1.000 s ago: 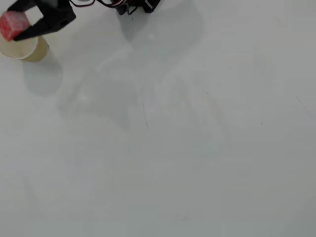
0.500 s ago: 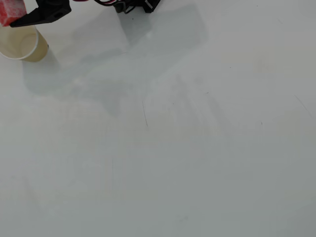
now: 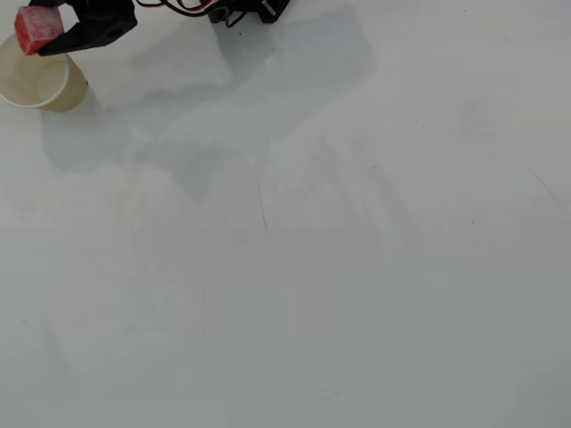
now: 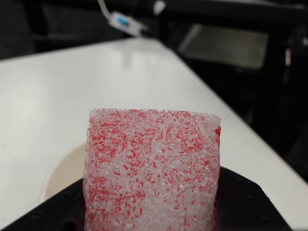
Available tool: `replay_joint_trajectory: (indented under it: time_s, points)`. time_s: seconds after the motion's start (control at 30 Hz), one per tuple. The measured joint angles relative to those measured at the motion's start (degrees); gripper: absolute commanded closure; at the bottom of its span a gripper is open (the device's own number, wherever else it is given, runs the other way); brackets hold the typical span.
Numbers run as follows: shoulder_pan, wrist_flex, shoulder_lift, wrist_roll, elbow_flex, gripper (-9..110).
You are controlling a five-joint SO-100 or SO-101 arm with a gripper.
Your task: Pick up the cube and drop it in the cup.
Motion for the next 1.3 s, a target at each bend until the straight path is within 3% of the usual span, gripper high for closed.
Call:
replay_joint_trajectory:
  time_s: [0.57,1.3]
  points:
    - [0.0,0.0,-0.2,-0.7,2.8,97]
    - [-6.1,-8.8,-19.0,-0.8,-5.4,97]
